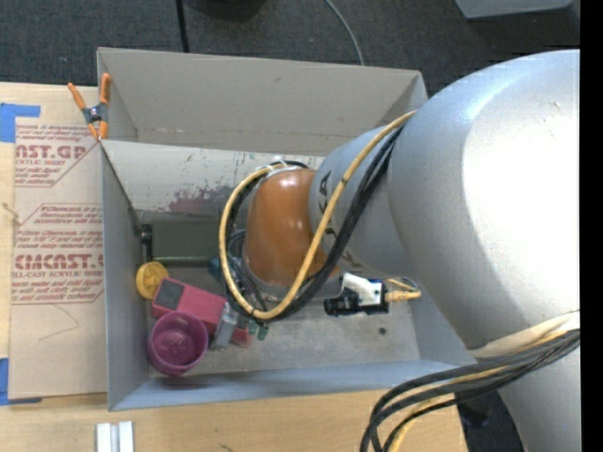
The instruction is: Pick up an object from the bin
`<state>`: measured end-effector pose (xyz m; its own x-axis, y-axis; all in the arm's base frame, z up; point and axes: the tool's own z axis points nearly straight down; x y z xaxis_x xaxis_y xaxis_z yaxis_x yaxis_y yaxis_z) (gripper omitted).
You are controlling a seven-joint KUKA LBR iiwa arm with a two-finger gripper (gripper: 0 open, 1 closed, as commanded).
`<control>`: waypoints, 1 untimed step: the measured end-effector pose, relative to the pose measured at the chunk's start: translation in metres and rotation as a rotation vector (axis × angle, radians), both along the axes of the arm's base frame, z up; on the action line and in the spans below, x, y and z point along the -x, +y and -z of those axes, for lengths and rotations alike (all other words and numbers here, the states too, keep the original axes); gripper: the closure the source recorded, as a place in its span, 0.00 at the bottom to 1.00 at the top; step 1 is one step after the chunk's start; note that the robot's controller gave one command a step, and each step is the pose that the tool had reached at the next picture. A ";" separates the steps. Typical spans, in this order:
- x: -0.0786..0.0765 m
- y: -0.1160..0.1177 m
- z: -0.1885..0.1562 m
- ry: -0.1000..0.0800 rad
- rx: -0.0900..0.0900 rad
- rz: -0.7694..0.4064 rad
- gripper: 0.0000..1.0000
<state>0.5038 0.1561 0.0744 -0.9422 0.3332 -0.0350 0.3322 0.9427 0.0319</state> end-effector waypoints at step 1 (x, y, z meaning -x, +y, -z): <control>0.000 0.000 -0.001 0.003 0.000 0.019 1.00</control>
Offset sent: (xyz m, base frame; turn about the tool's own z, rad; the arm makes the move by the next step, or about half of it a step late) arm -0.0001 -0.0002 0.0089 0.0000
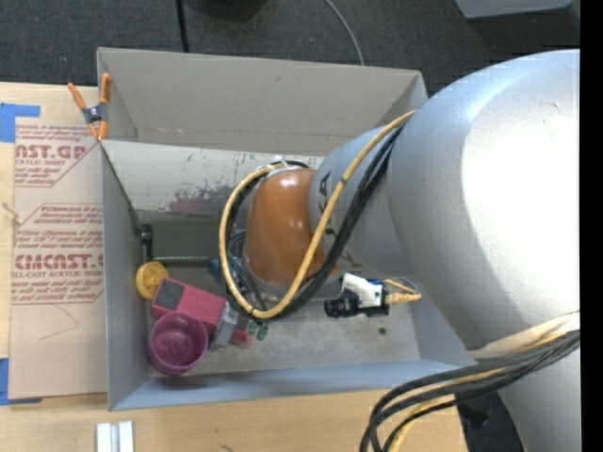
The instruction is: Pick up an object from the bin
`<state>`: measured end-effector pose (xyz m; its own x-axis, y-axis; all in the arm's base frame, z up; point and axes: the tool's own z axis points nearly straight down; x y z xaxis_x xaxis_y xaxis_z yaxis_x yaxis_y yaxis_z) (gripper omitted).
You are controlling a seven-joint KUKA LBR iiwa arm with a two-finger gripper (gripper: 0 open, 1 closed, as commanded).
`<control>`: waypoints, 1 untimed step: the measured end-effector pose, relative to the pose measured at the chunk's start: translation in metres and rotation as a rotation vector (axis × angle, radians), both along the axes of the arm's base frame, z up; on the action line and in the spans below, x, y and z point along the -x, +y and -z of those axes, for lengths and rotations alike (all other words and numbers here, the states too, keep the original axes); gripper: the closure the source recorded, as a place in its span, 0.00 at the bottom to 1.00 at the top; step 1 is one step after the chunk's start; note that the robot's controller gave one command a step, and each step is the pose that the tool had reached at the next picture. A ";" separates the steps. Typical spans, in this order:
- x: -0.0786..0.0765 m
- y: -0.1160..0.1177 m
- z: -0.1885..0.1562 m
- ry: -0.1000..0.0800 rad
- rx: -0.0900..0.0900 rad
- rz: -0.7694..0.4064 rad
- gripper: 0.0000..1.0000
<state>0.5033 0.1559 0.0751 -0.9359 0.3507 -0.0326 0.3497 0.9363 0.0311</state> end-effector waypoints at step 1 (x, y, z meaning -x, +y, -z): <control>0.000 0.000 -0.002 0.003 0.000 0.008 1.00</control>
Offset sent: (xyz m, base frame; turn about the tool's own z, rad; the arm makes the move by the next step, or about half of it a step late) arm 0.0002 0.0000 0.0336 0.0000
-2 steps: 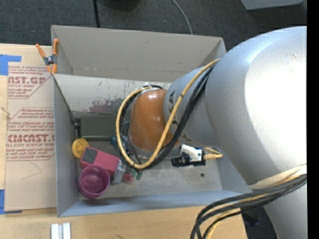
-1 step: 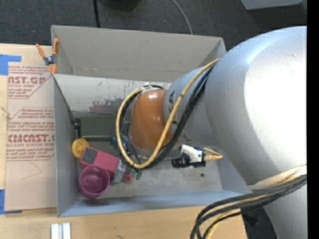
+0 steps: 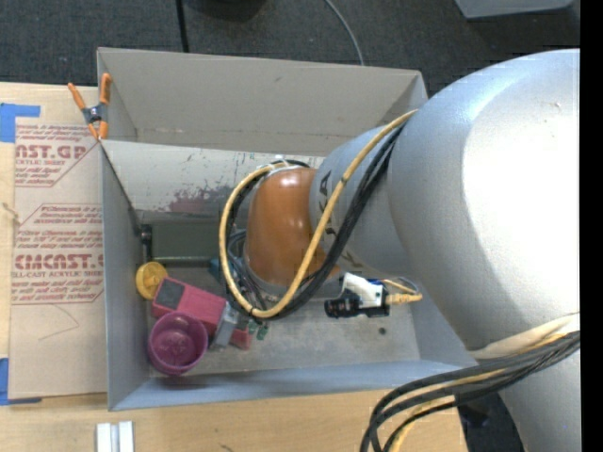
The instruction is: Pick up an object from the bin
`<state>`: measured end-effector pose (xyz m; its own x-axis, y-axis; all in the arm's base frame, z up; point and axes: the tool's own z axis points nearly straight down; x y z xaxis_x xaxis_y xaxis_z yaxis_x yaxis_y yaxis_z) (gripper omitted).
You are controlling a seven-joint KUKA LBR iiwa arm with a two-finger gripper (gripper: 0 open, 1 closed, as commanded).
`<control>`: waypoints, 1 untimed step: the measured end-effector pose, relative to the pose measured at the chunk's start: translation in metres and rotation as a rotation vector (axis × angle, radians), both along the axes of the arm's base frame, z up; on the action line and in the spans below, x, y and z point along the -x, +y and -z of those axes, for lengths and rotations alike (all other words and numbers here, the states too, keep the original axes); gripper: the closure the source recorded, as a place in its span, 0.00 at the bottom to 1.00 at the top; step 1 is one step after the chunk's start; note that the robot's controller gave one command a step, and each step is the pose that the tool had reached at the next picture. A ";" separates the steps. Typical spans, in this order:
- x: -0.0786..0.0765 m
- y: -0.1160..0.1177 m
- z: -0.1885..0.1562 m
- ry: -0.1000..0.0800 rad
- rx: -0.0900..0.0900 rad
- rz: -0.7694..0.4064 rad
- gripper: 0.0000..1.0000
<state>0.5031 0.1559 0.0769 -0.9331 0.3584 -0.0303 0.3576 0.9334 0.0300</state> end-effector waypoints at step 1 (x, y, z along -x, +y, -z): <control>0.002 -0.001 -0.006 0.004 0.002 -0.011 1.00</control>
Offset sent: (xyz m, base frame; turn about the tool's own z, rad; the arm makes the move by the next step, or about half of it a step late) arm 0.0000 -0.0001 0.0061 0.0000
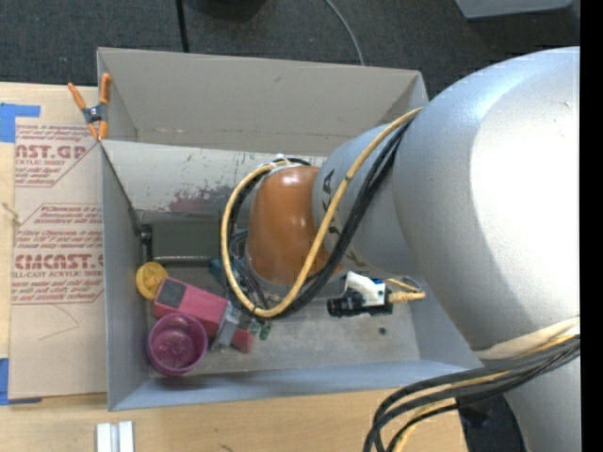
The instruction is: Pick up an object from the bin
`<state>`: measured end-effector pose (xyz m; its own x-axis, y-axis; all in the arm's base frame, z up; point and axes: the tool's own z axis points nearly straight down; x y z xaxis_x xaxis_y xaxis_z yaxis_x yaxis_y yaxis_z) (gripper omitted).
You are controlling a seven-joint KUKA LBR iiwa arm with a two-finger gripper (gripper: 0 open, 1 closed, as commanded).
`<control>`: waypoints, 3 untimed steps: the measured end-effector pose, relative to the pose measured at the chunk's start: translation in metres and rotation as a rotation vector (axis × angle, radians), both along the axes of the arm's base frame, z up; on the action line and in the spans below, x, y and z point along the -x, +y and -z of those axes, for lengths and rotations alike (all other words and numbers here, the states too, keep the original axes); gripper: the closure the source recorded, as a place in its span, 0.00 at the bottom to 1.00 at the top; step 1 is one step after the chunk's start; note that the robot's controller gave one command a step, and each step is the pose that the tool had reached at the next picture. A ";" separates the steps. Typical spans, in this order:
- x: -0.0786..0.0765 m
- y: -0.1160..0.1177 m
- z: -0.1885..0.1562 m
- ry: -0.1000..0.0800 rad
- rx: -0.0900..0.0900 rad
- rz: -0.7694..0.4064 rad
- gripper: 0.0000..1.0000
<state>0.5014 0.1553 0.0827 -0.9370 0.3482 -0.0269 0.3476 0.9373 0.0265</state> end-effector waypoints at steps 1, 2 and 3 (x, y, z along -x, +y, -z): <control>0.002 0.000 -0.009 0.008 0.001 -0.002 1.00; 0.003 0.000 -0.019 0.012 0.002 -0.001 1.00; 0.004 -0.002 -0.033 0.015 0.004 0.000 1.00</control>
Offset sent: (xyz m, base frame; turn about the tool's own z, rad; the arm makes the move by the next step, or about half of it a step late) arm 0.0001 -0.0001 0.0502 0.0000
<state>0.4975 0.1537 0.1153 -0.9372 0.3484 -0.0145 0.3481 0.9373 0.0172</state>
